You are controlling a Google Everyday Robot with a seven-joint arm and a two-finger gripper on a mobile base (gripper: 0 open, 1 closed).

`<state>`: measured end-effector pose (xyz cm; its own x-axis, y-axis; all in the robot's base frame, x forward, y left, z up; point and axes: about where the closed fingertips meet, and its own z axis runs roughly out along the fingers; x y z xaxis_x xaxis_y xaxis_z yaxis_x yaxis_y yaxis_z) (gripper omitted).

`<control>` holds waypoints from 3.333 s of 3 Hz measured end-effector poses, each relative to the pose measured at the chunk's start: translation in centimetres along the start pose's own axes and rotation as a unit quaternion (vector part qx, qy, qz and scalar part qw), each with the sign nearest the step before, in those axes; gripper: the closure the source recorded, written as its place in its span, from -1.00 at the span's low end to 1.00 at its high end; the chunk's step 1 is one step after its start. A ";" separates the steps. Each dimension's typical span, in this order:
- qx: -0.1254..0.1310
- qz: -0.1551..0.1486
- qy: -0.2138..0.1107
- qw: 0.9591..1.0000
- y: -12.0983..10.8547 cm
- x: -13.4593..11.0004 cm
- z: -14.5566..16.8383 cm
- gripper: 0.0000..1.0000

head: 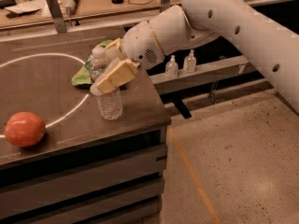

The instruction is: Move water bottle near apple

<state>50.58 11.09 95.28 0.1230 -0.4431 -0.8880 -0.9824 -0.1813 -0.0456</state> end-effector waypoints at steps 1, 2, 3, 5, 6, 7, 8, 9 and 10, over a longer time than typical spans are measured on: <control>-0.014 0.006 -0.009 1.000 0.1 -0.1 0.5 0.21; -0.025 -0.004 -0.023 0.999 -0.1 -1.6 0.4 0.69; -0.030 -0.035 -0.036 0.998 -1.0 -4.8 0.4 1.00; -0.045 -0.093 -0.075 0.992 -2.6 -12.1 2.1 1.00; -0.052 -0.107 -0.084 0.989 -2.6 -14.4 3.8 1.00; -0.055 -0.116 -0.087 0.988 -2.5 -15.9 5.7 1.00; -0.063 -0.107 -0.091 0.988 -2.9 -16.1 7.7 1.00; -0.074 -0.085 -0.090 0.990 -3.5 -15.3 10.2 1.00; -0.091 -0.038 -0.076 0.992 -4.3 -12.1 14.3 1.00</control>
Offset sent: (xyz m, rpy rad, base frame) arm 0.0037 0.0151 0.0373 0.0872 0.0064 0.0789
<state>51.29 29.82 99.67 0.1602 -0.2868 -0.9445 -0.9276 -0.3708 -0.0448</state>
